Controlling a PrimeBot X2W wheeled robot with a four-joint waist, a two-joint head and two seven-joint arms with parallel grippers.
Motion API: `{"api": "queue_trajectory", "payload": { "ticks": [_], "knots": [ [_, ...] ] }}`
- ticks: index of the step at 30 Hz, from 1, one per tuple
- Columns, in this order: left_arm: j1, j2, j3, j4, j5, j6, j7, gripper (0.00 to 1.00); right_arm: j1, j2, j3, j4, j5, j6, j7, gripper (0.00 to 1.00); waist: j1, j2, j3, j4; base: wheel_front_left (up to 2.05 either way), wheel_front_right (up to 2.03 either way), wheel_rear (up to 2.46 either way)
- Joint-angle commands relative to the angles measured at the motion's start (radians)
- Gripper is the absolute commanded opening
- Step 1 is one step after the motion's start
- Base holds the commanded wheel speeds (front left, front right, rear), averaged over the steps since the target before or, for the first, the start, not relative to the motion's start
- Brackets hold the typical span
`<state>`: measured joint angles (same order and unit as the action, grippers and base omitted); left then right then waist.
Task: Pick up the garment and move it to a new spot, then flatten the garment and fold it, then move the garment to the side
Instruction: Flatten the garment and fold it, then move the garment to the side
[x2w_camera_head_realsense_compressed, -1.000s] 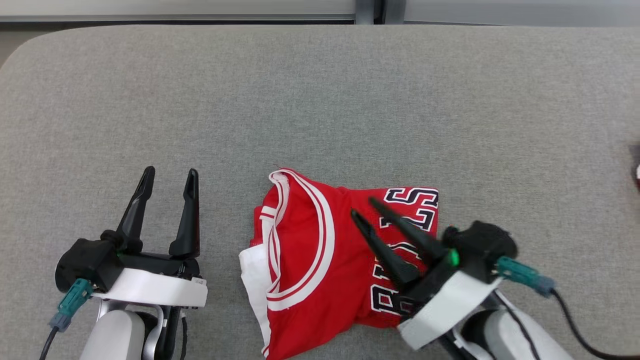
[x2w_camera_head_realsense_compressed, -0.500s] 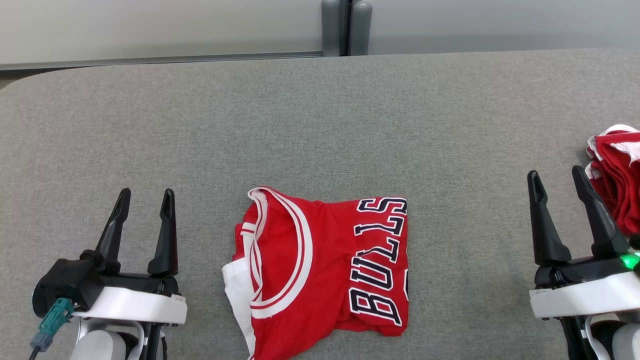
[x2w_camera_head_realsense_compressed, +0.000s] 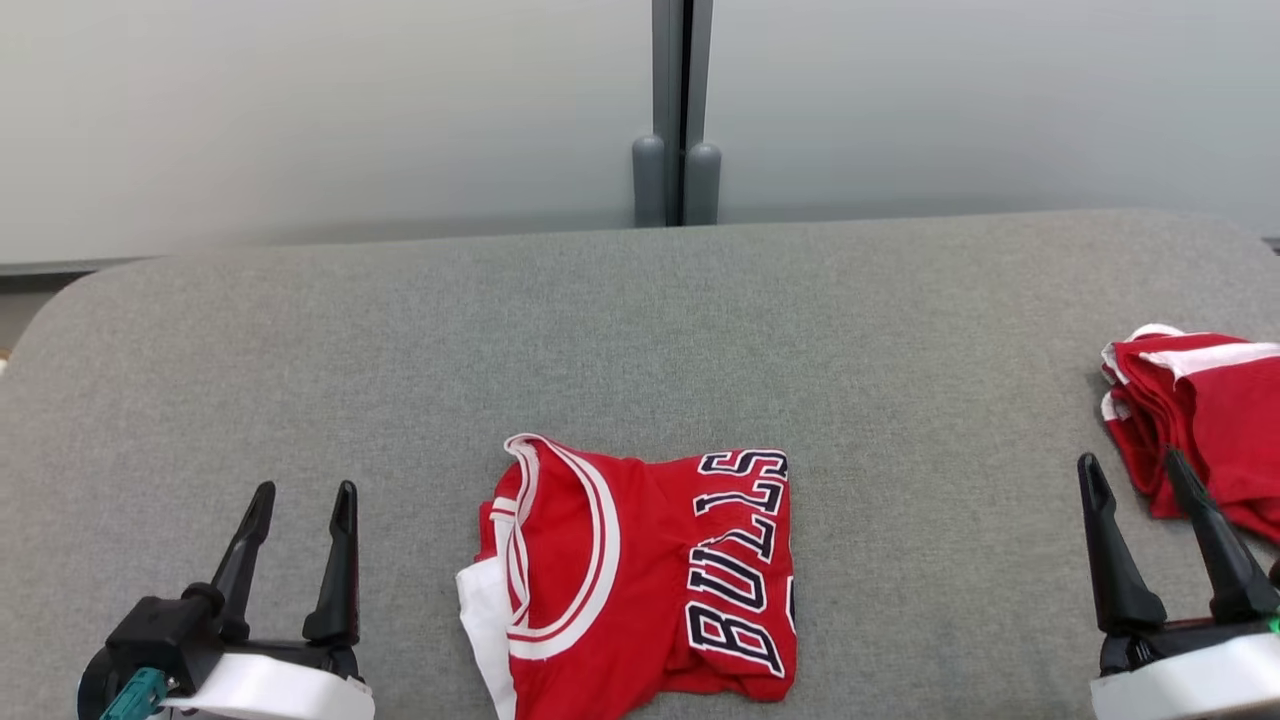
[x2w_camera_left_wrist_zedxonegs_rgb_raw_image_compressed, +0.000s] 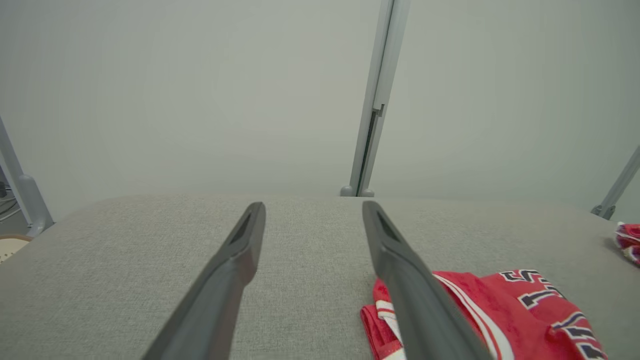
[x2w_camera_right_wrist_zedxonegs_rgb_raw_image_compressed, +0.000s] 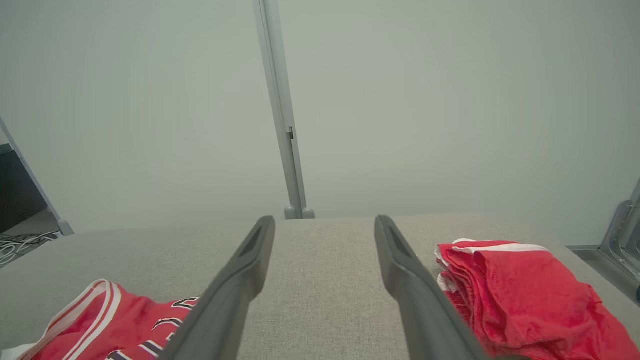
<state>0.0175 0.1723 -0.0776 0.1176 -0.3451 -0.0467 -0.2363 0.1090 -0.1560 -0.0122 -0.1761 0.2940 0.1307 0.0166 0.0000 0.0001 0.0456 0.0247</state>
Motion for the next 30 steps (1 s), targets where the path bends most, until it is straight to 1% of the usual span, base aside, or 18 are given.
{"api": "queue_trajectory", "payload": {
  "ticks": [1,7,22,27,29,30],
  "knots": [
    [0.012,0.003,0.001,0.004,-0.005,0.006,0.003,1.00,0.018,-0.007,-0.002,-0.006,0.000,0.000,0.004,1.00,0.0000,-0.0001,-0.041,-0.004,0.00,0.00,0.00],
    [0.042,0.011,0.010,-0.006,-0.015,0.020,0.015,1.00,0.073,-0.013,-0.018,-0.037,0.010,0.000,0.029,1.00,0.0000,-0.0001,-0.064,-0.010,0.00,0.00,0.00],
    [0.030,0.012,0.012,-0.007,-0.038,0.028,0.013,1.00,0.066,0.004,-0.047,-0.064,0.004,0.000,0.037,1.00,0.0000,-0.0001,-0.052,-0.003,0.00,0.00,0.00],
    [0.011,0.010,0.005,-0.003,-0.031,0.033,0.011,1.00,0.067,0.006,-0.058,-0.061,-0.002,0.000,0.047,1.00,0.0000,-0.0001,-0.045,0.014,0.00,0.00,0.00],
    [-0.001,0.007,-0.004,-0.002,-0.027,0.035,0.017,1.00,0.072,0.003,-0.063,-0.050,-0.014,0.000,0.053,1.00,0.0000,-0.0001,-0.040,0.032,0.00,0.00,0.00],
    [-0.010,0.002,-0.008,-0.006,-0.028,0.035,0.016,1.00,0.074,0.012,-0.063,-0.042,-0.007,0.000,0.053,1.00,0.0000,-0.0001,-0.035,0.046,0.00,0.00,0.00]
  ]
}}
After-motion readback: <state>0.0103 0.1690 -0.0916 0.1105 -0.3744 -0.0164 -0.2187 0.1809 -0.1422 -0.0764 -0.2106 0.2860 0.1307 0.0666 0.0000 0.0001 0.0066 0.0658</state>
